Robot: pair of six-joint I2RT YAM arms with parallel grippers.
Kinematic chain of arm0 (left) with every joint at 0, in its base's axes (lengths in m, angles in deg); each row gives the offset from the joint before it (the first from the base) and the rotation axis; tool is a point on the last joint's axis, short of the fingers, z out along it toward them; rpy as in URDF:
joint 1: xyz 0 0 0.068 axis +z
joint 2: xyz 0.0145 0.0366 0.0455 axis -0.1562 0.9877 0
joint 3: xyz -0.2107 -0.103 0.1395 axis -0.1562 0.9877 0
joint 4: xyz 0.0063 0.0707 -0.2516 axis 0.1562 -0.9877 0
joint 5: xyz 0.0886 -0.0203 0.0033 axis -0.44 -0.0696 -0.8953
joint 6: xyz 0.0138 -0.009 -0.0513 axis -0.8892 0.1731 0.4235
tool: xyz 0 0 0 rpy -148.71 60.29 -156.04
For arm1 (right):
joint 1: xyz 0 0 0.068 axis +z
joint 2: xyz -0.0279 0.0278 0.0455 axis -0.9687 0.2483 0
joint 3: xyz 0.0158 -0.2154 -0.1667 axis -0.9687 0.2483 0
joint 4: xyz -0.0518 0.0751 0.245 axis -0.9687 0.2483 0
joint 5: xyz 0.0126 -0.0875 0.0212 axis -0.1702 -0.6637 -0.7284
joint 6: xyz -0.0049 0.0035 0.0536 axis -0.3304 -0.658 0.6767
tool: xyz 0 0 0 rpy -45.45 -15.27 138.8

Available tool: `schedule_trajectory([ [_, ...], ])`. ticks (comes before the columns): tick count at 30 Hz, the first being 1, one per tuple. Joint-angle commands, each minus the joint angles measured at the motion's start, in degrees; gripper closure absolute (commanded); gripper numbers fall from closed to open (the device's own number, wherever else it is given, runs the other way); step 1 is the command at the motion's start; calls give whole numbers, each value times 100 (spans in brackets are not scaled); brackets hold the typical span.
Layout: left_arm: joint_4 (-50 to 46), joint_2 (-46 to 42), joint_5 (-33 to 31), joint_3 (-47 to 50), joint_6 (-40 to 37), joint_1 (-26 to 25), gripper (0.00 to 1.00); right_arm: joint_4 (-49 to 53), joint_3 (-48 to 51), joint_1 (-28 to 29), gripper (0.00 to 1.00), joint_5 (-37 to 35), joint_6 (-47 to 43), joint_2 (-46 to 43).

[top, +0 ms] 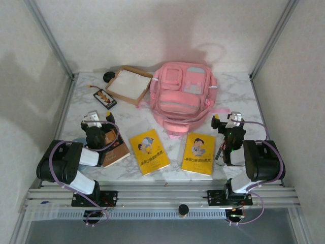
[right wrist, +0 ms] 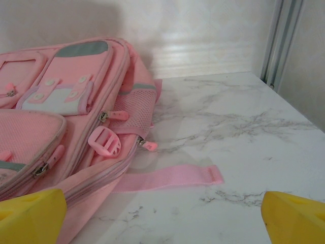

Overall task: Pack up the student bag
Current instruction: Rotate the student bag at the center of the table.

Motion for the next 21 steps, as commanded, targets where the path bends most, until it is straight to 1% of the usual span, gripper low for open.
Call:
schedule_trajectory([
  [1,107,-8,89,15,-30,10,1,-17,-39,-28,1,50,-79,-25],
  [3,-379,-229,166,-153,-46,10,1,229,-82,-21,1,63,-88,-205],
  [5,-1107,-578,346,-383,-105,10,1,583,-151,-26,1,-75,-18,-469],
  [9,-2218,-1475,350,-615,99,10,1,2163,-662,-44,1,-700,336,-1309],
  [12,-2748,-2236,361,-665,448,10,1,3324,-1039,-57,1,-536,598,-1897],
  [14,-3054,-2656,265,-761,1134,27,1,4131,-1288,-57,1,-664,1286,-2274],
  [16,-3627,-2972,-35,-928,2278,54,1,5277,-1592,-80,1,-1007,2308,-2600],
  [17,-3744,-3063,-252,-933,2708,55,1,5584,-1652,-94,1,-922,2561,-2697],
  [18,-3772,-3140,-227,-896,3106,102,1,5796,-1707,-115,1,-644,2632,-2789],
  [20,-3888,-3190,451,-966,3504,205,1,6405,-1892,-125,1,-301,2789,-2824],
  [21,-4129,-3182,828,-1115,3725,203,1,6814,-2024,-125,1,-160,2917,-2818],
])
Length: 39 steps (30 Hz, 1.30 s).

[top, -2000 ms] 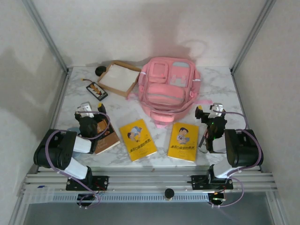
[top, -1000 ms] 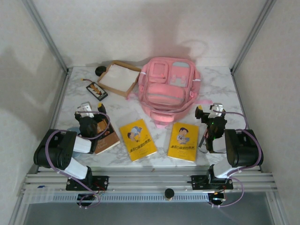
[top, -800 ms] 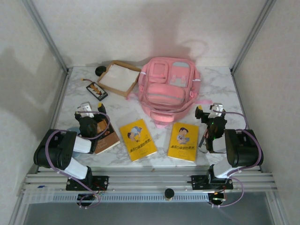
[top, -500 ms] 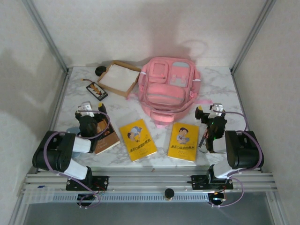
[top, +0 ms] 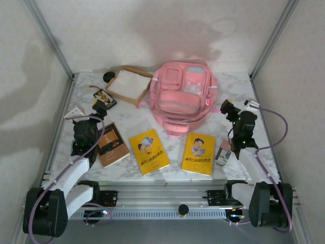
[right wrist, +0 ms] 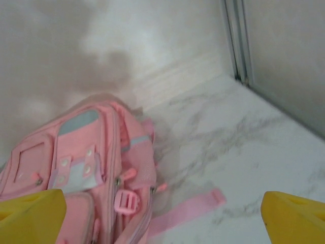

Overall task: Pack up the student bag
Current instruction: Rotate the student bag at the center of the table.

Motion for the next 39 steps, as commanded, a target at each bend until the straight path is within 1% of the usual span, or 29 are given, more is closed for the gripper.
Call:
schedule_trajectory([
  [1,-935,-5,981,-384,1442,42,1,1898,-302,-17,1,519,866,-16],
  [2,-1020,34,1318,-487,1565,-20,1,2046,-305,-12,1,758,961,-28],
  [3,-1216,73,1515,-632,1678,-139,1,2203,-309,-9,1,969,1103,-20],
  [6,-1659,165,1443,-898,1853,-791,1,2441,-348,255,1,1410,1349,223],
  [9,-1695,382,1452,-982,2233,-1363,1,2384,-400,791,1,1235,1566,656],
  [10,-1633,487,1455,-978,2479,-1522,1,2344,-448,922,1,1227,1667,846],
  [12,-1464,680,1508,-996,2737,-1838,1,2214,-578,1214,1,1287,1859,1178],
  [14,-1536,877,1408,-1123,2781,-2174,1,2072,-737,1610,1,1153,1974,1497],
  [16,-1614,1080,1334,-1256,2872,-2438,1,1856,-905,1856,1,1179,2125,1855],
  [18,-1599,1274,1349,-1314,2975,-2560,1,1797,-1130,2060,1,1179,2227,2151],
  [20,-1539,1496,1488,-1376,3014,-2607,1,1729,-1342,2353,1,1015,2285,2358],
  [23,-1772,1845,1678,-1624,3008,-2630,1,1586,-1676,2692,1,998,2450,2772],
  [28,-2094,2251,1731,-1942,3123,-2683,1,1352,-2513,3206,1,931,2449,3629],
  [30,-2094,2367,1700,-2025,3149,-2698,1,1194,-2751,3349,1,1019,2474,3891],
  [32,-2339,2423,1622,-2075,3216,-2700,1,1168,-3009,3509,1,1051,2404,4054],
  [34,-2426,2390,1423,-2070,3293,-2697,1,1269,-3195,3627,1,1056,2215,4052],
  [35,-2413,2344,1301,-2023,3369,-2697,1,1496,-3245,3633,1,983,2113,3973],
  [37,-2362,2276,1166,-1972,3495,-2697,3,1856,-3091,3563,1,685,1898,3605],
  [39,-2393,2369,1249,-2046,3592,-2705,5,1998,-2691,3362,1,571,1606,3062],
])
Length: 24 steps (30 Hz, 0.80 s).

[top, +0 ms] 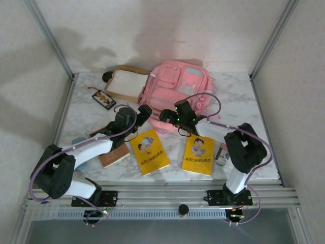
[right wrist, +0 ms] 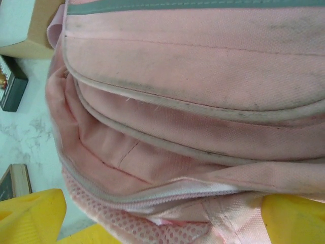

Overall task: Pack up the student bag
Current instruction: Rotate the student bag at the center of the table, then rotate the student bag at the top-center of the table.

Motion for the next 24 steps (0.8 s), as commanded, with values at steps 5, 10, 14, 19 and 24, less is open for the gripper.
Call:
schedule_trajectory([
  [5,44,616,52,-391,652,-257,13,712,329,-1078,1,-215,-1412,-1365],
  [10,-116,1355,159,-920,852,-572,17,772,361,-1963,3,41,-1950,-1385],
  [14,-422,1834,-21,-1219,1002,-764,21,694,235,-2516,8,357,-2003,-985],
  [19,-577,2292,-158,-1472,1286,-838,28,389,174,-2597,10,465,-1979,-794],
  [24,-961,2619,-491,-1754,1415,-865,40,455,89,-2742,11,293,-1992,-660],
])
